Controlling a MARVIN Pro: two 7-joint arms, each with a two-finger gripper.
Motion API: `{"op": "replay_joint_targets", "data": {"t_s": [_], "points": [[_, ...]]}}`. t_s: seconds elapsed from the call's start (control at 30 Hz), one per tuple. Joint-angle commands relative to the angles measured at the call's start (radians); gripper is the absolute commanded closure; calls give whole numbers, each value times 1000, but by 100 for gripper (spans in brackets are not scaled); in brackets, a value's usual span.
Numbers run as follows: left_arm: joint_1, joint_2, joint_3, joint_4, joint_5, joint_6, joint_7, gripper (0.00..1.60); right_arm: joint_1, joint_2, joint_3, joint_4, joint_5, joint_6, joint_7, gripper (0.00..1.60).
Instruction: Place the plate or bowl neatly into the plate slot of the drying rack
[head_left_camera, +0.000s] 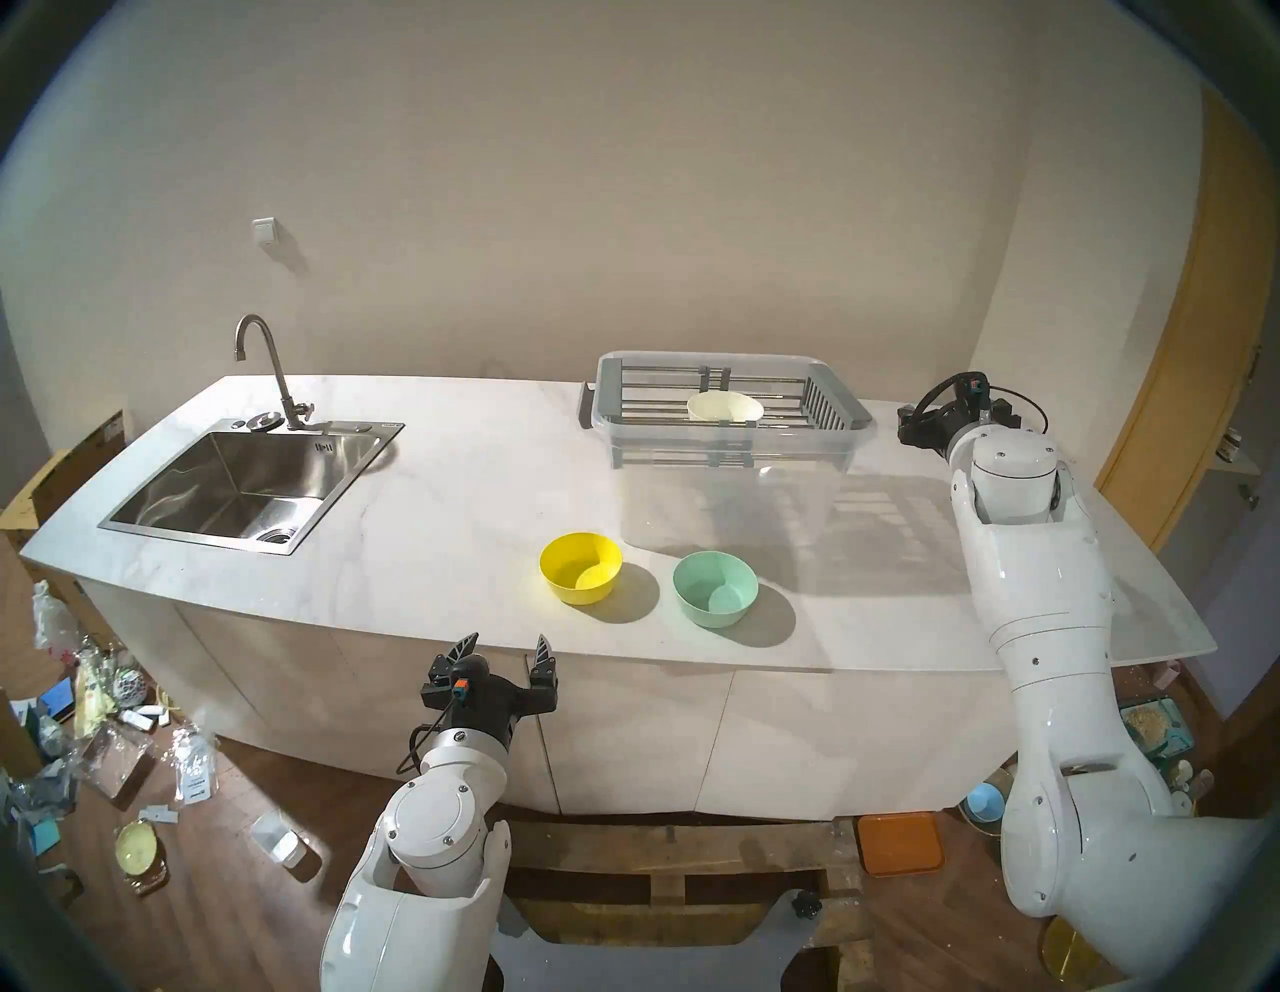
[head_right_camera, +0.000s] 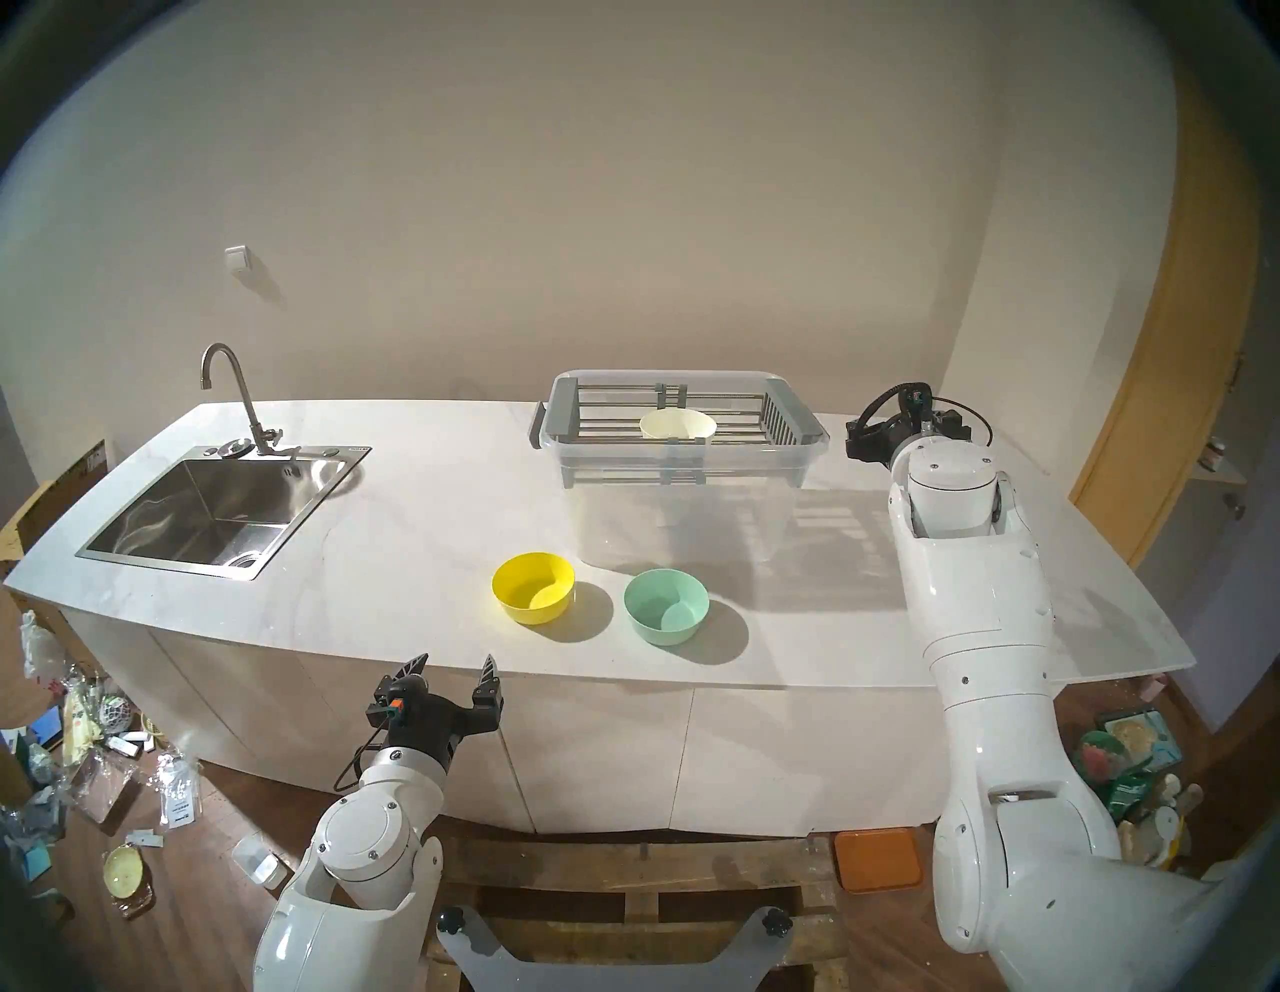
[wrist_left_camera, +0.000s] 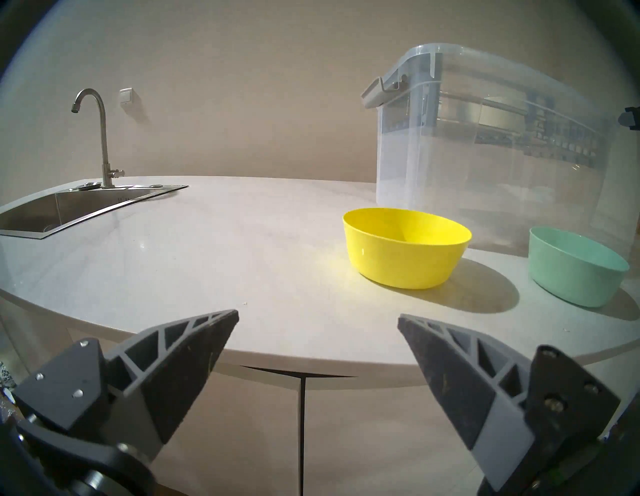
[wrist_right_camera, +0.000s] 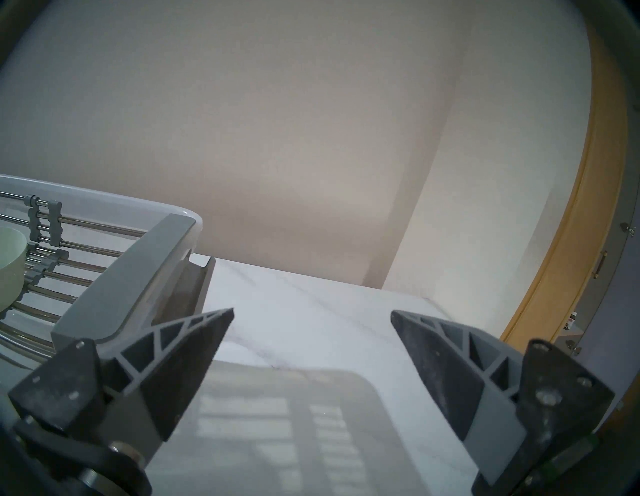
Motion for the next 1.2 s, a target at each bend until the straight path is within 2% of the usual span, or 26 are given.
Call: {"op": "replay_joint_targets", "data": {"t_s": [0.0, 0.03, 0.07, 0.1, 0.13, 0.3, 0.4, 0.67, 0.77, 0.8, 0.93, 1.0, 1.03, 1.17], "points": [[-6, -10, -11, -20, -68, -19, -37, 0, 24, 3, 2, -22, -1, -21, -3, 0], [-7, -15, -16, -11, -89, -36, -47, 0, 24, 3, 2, -22, -1, -21, -3, 0], [-107, -2, -45, -95, -60, 38, -23, 0, 24, 3, 1, -21, 0, -12, -2, 0], [-124, 0, -62, -119, -62, 10, -19, 0, 23, 3, 1, -18, 0, -9, -2, 0], [-88, 7, -68, -82, -76, -41, -22, 0, 22, 3, 1, -17, 0, -8, -1, 0], [-189, 6, -115, -208, -146, 71, -21, 0, 24, 4, 1, -15, 1, -8, -2, 0], [-247, -3, -111, -215, -193, 130, -19, 0, 25, 4, 1, -16, 1, -9, -2, 0], [-396, -35, -111, -160, -389, 354, 10, 0, 26, 4, 0, -17, 2, -11, -2, 0], [-462, -31, -123, -135, -470, 446, 39, 0, 26, 4, 0, -18, 2, -12, -2, 0], [-539, -33, -131, -93, -495, 499, 60, 0, 26, 4, 0, -18, 2, -12, -2, 0], [-537, -25, -134, -109, -523, 540, 90, 0, 26, 4, 0, -18, 2, -12, -2, 0], [-606, -20, -137, -72, -534, 596, 130, 0, 26, 4, 0, -18, 2, -13, -2, 0], [-588, -15, -134, -91, -540, 611, 145, 0, 26, 5, 0, -18, 2, -13, -3, 0], [-655, -18, -134, -60, -545, 686, 203, 0, 25, 5, 0, -19, 2, -14, -3, 0]]}}
